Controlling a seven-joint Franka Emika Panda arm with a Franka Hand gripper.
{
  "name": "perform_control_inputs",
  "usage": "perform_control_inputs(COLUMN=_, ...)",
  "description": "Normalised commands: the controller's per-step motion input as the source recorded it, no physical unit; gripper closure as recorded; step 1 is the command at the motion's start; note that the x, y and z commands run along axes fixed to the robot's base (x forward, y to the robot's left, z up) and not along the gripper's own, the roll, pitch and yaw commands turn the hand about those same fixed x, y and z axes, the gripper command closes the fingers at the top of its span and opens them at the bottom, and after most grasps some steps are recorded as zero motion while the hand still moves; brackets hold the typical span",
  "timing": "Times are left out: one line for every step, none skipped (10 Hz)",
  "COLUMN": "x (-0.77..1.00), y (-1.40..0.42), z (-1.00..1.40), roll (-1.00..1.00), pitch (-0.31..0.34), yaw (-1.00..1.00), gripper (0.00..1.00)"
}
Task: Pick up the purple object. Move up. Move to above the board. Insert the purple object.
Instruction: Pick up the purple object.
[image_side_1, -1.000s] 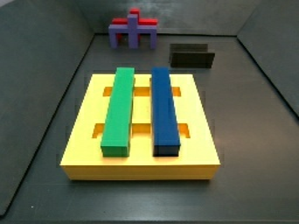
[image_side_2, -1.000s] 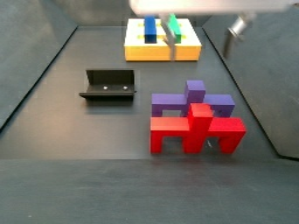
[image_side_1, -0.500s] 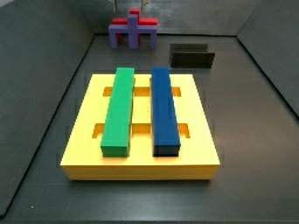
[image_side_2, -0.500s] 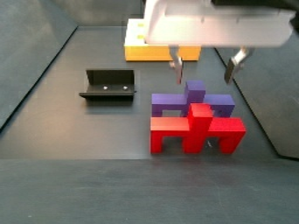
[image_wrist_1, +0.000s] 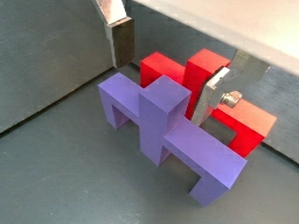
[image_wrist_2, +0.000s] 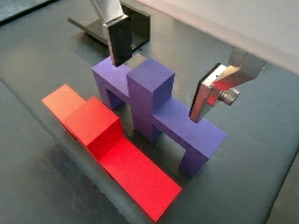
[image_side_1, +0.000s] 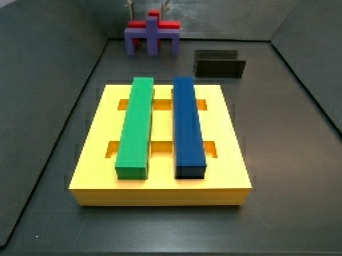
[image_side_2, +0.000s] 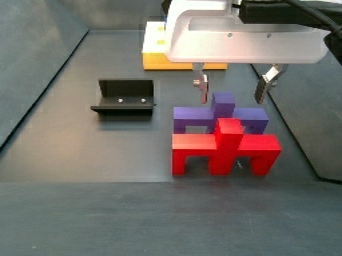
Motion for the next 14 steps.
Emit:
perform_control_inputs(x=0.07, y=0.0, z=-0.12, roll=0.0, pitch=0.0, yaw=0.0, gripper=0.0)
perform_control_inputs(x=0.08, y=0.0, z=-0.11, roll=0.0, pitch=0.0, yaw=0.0, gripper=0.0)
perform_control_inputs(x=0.03, y=0.0, z=-0.16, roll=0.0, pitch=-0.009, yaw=-0.01, gripper=0.0)
perform_control_inputs(x=0.0, y=0.0, z=-0.15, roll=0.0, pitch=-0.011, yaw=-0.01, gripper=0.0)
perform_control_inputs(x=0.02, y=-0.02, z=-0.11, roll=0.0, pitch=0.0, yaw=-0.01, gripper=0.0)
perform_control_inputs(x=0.06, y=-0.12, z=-0.05, roll=0.0, pitch=0.0, yaw=0.0, gripper=0.0)
perform_control_inputs(x=0.0, y=0.0, z=-0.07, roll=0.0, pitch=0.0, yaw=0.0, gripper=0.0)
perform_control_inputs(x=0.0, y=0.0, z=-0.11, roll=0.0, pitch=-0.003, yaw=0.0, gripper=0.0)
perform_control_inputs(x=0.0, y=0.0, z=-0.09, roll=0.0, pitch=0.0, yaw=0.0, gripper=0.0)
perform_control_inputs(x=0.0, y=0.0, z=-0.12, roll=0.0, pitch=0.0, yaw=0.0, gripper=0.0)
perform_control_inputs(x=0.0, y=0.0, z=0.0, roll=0.0, pitch=0.0, yaw=0.0, gripper=0.0)
perform_control_inputs(x=0.0, y=0.0, z=0.0, roll=0.0, pitch=0.0, yaw=0.0, gripper=1.0)
perform_control_inputs(x=0.0, y=0.0, z=0.0, roll=0.0, pitch=0.0, yaw=0.0, gripper=1.0)
perform_control_inputs(x=0.0, y=0.0, z=0.0, roll=0.0, pitch=0.0, yaw=0.0, gripper=1.0)
